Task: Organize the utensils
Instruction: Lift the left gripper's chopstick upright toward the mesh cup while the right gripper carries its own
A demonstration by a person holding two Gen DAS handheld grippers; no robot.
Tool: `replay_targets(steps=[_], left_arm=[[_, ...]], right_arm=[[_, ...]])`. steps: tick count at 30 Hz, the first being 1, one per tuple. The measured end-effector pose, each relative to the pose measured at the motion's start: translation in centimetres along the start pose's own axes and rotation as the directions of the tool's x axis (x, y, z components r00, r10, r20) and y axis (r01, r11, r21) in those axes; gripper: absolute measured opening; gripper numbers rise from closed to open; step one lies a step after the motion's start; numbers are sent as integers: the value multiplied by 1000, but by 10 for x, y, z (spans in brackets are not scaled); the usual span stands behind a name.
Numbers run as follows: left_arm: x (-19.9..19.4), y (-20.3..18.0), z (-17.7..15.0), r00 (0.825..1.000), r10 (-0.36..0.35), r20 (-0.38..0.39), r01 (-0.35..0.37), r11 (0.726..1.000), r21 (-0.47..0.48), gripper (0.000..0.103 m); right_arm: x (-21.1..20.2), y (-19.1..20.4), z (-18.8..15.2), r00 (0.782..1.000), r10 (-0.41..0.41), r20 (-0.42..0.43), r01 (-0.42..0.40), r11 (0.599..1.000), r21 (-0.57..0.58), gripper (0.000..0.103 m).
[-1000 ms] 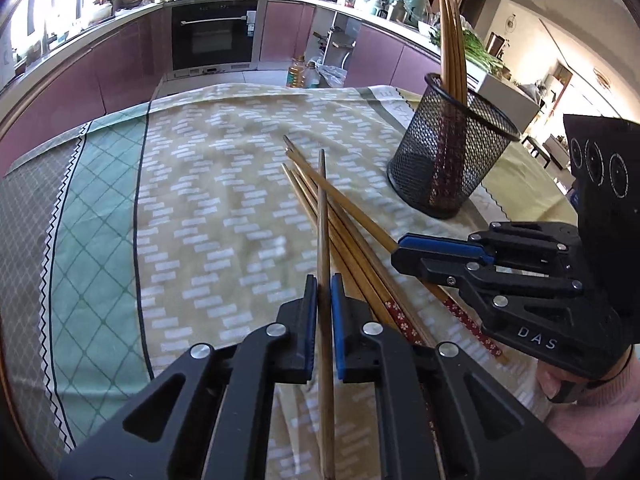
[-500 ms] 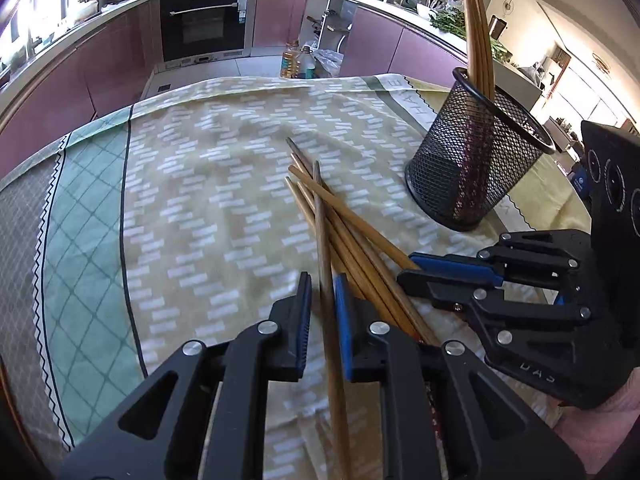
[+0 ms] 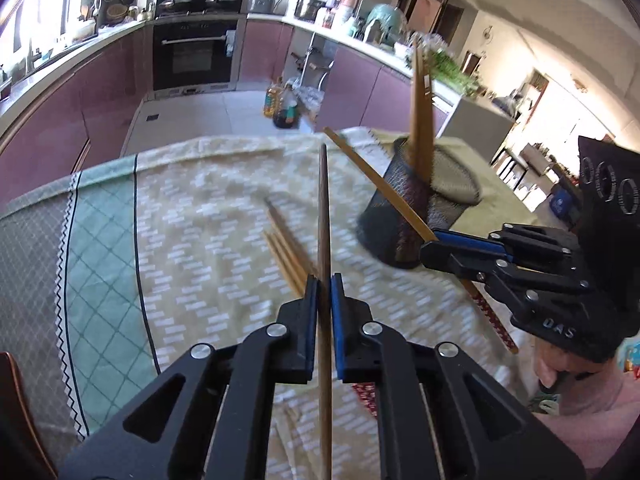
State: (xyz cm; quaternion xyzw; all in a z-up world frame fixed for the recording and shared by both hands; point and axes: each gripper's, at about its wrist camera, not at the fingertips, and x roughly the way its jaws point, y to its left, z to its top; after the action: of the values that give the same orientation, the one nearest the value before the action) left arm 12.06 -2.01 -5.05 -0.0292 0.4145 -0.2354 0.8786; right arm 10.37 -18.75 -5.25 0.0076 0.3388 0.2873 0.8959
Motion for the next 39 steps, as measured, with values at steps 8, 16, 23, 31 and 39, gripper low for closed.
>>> replay_targets(steps=[8, 16, 23, 31, 39], left_arm=[[-55, -10, 19, 988, -94, 122, 92, 996, 15, 7], [-85, -19, 27, 972, -137, 192, 136, 991, 19, 7], [-82, -27, 37, 968, -144, 205, 141, 990, 29, 7], [-92, -38, 60, 954, -154, 256, 143, 988, 62, 7], [-108, -65, 98, 924, -178, 338, 144, 982, 124, 7]], right_arm=[[-33, -14, 12, 995, 18, 96, -20, 1000, 21, 6], [-46, -26, 15, 989, 44, 140, -50, 998, 38, 6], [-56, -28, 16, 981, 42, 189, -49, 998, 34, 6], [-80, -29, 30, 965, 33, 260, -36, 999, 9, 5], [-111, -38, 52, 941, -25, 338, 31, 999, -13, 5]])
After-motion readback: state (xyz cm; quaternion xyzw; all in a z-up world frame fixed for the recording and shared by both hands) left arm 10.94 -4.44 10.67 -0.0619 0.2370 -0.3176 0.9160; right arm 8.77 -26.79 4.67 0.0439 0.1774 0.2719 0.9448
